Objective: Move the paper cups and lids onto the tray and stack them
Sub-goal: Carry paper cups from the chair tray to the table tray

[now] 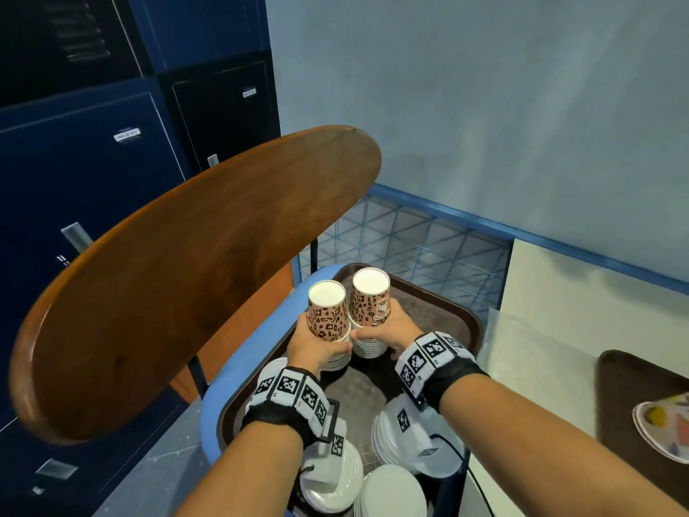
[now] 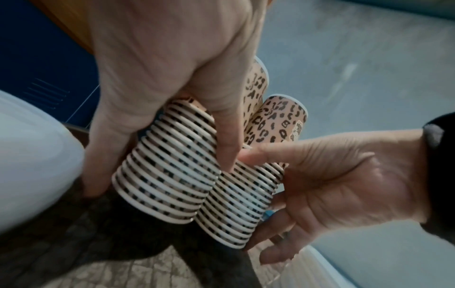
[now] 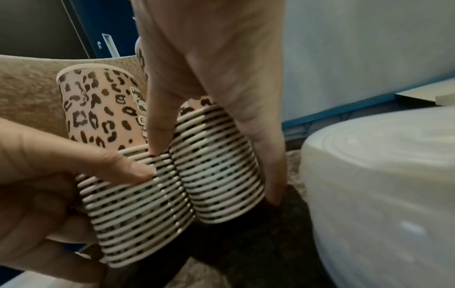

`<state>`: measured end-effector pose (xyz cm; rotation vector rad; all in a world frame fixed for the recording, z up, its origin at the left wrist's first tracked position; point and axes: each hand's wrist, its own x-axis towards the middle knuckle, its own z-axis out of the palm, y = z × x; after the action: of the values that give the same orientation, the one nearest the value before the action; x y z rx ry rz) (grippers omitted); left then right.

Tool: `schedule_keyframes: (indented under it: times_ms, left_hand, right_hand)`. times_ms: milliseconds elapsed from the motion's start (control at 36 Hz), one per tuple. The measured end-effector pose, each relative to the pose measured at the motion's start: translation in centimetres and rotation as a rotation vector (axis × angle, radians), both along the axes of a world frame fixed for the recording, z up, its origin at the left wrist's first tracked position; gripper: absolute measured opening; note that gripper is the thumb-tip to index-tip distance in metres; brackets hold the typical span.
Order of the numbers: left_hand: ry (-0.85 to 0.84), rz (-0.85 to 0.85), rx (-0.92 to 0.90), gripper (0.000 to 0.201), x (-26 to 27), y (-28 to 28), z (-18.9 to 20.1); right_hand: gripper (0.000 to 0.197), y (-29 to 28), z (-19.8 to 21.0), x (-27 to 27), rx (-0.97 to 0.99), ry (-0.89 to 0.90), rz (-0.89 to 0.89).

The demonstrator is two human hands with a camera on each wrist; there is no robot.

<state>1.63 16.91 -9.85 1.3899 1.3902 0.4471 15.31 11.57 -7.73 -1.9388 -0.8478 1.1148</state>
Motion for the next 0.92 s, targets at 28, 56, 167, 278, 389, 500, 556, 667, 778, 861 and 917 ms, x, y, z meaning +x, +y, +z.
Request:
schedule_keyframes:
  times_ms: [28,56,167,278,389,500,556,667,778,861,917]
  left_hand:
    - [-0.025,0.014,0.001,0.085,0.0,0.0,0.1]
    - [-0.044,0.031,0.007,0.084,0.0,0.0,0.4]
    - [-0.082,0.026,0.119,0.075,0.1,-0.3,2.6]
    - [-0.157,-0.044,0.247,0.078,0.4,-1.5,6.3]
    - [-0.185,-0.2,0.351,0.086,1.1,-4.1,10.1]
    - [-0.197,-0.36,0.45,0.083,2.5,-8.1,14.0]
    - [-0.217,-0.444,0.47,0.066,3.5,-10.5,15.3]
    - [-0.272,-0.568,0.448,0.064,6.2,-16.9,16.7]
    - [-0.299,-0.67,0.4,0.083,9.5,-23.4,15.7]
    - [-0.33,-0.766,0.335,0.078,11.9,-28.5,14.6]
    - [-0.361,-0.829,0.272,0.083,13.4,-32.0,13.9]
  right_hand:
    - [0.081,0.1,-0.7,0.3,0.046,0.005,-0.008]
    - [0.085,0.3,-1.5,0.7,0.069,0.002,-0.016]
    - [0.046,-1.5,2.3,-0.6,0.135,0.009,-0.058]
    - [0.044,-3.4,4.6,-0.4,0.32,0.063,-0.153]
    - [0.09,-6.8,6.6,0.8,0.437,0.048,-0.214]
    - [0.097,-12.2,9.2,2.6,0.525,0.041,-0.24]
    - [0.093,-15.6,10.4,3.5,0.551,-0.002,-0.258]
    - [0.081,-23.3,11.9,5.5,0.574,-0.055,-0.339]
    - [0.064,-32.2,11.7,6.8,0.623,-0.047,-0.465]
    - [0.075,-39.0,10.9,7.8,0.647,-0.002,-0.533]
    - [0.066,-43.4,10.2,8.6,0.645,0.019,-0.562]
